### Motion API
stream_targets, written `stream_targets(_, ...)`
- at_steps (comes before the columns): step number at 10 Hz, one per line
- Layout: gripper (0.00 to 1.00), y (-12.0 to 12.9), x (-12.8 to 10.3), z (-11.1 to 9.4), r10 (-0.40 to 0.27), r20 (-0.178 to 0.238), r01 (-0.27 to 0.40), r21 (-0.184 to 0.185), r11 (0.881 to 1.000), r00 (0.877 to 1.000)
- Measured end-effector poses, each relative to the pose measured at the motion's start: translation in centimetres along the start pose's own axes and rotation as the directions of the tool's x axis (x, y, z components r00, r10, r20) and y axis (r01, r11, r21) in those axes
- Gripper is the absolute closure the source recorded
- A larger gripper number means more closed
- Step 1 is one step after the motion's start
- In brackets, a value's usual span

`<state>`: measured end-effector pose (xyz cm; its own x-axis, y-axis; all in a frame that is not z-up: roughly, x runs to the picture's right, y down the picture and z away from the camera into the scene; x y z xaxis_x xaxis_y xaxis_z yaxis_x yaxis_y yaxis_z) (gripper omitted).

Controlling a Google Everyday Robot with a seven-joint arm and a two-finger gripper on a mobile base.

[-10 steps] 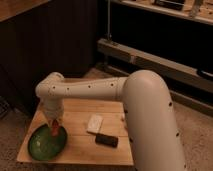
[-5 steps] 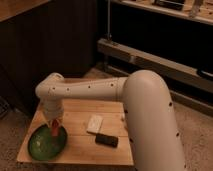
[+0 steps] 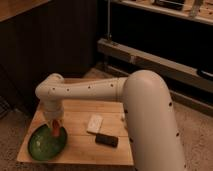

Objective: Place the pepper in the ceramic bowl

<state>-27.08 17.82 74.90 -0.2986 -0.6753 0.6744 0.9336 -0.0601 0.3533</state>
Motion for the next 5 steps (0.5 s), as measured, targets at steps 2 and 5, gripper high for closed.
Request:
stream_targets(2, 0.52, -0.05, -0.07, 0.04, -0.003, 0.0, 0.003, 0.0, 1.0, 1.0)
stream_targets(5, 0.5, -0.04, -0.15, 0.17, -0.005, 0.001, 0.005, 0.001, 1.0, 1.0)
